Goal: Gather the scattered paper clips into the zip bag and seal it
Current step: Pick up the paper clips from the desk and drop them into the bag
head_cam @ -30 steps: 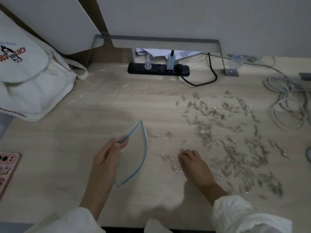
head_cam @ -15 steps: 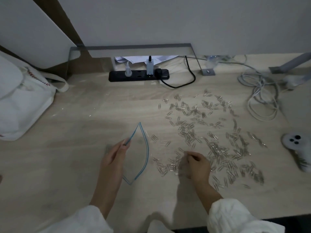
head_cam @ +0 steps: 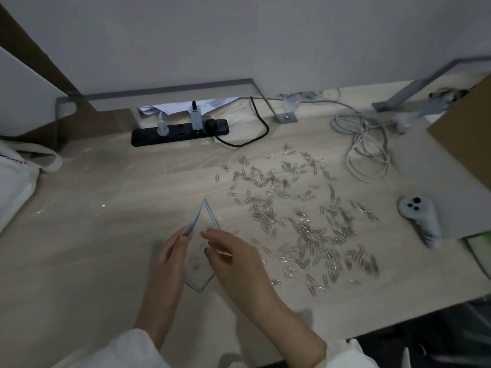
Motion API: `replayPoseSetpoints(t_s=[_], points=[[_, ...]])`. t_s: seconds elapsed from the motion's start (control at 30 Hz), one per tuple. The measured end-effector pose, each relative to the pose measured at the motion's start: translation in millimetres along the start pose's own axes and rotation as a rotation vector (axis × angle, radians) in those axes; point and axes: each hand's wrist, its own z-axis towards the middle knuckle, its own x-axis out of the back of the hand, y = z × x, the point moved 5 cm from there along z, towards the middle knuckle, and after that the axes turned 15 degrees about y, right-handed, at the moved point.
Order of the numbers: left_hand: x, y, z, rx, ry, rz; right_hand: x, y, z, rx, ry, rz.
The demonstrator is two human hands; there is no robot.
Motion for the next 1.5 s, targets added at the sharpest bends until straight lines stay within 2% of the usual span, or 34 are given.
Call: replayPoseSetpoints(t_s=[0.07, 0.13, 0.27, 0.37, 0.43, 0.53, 0.63, 0.73, 0.87, 1.07, 1.23, 1.5], points=[[-2, 2, 1, -0.007, 0.0, -0.001, 25, 8, 5, -0.037, 0.091, 0.057], [-6, 2, 1, -0.009, -0.024, 0.0, 60, 34, 16, -0.099, 0.204, 0.015], [-10, -2, 1, -0.019, -0.053, 0.019, 143, 106, 28, -0.203, 0.413, -0.377], [-12, -6, 1, -0.019, -0.06, 0.041, 190, 162, 18, -0.34, 0.468, -0.663], [-12, -6, 0, -0.015, -0.062, 0.043, 204, 184, 8, -0.432, 0.487, -0.711], [-11, -3, -3, -0.012, -0.06, 0.034, 193, 192, 2, -0.473, 0.43, -0.692], [-11, 1, -5, -0.021, -0.065, 0.005, 170, 188, 5, -0.388, 0.42, -0.687], [-8, 2, -5, -0.02, -0.056, -0.018, 142, 186, 7, -0.393, 0.364, -0.68], [-3, 0, -6, 0.05, -0.028, -0.043, 110, 170, 10, -0.363, 0.306, -0.548], [12, 7, -1, 0.067, 0.006, -0.078, 50, 155, 7, -0.088, 0.229, -0.69], [24, 18, 2, 0.022, 0.042, -0.107, 14, 147, 2, 0.009, 0.1, -0.674], [37, 17, 15, 0.025, 0.077, -0.144, 3, 140, 8, 0.15, 0.226, -0.696]])
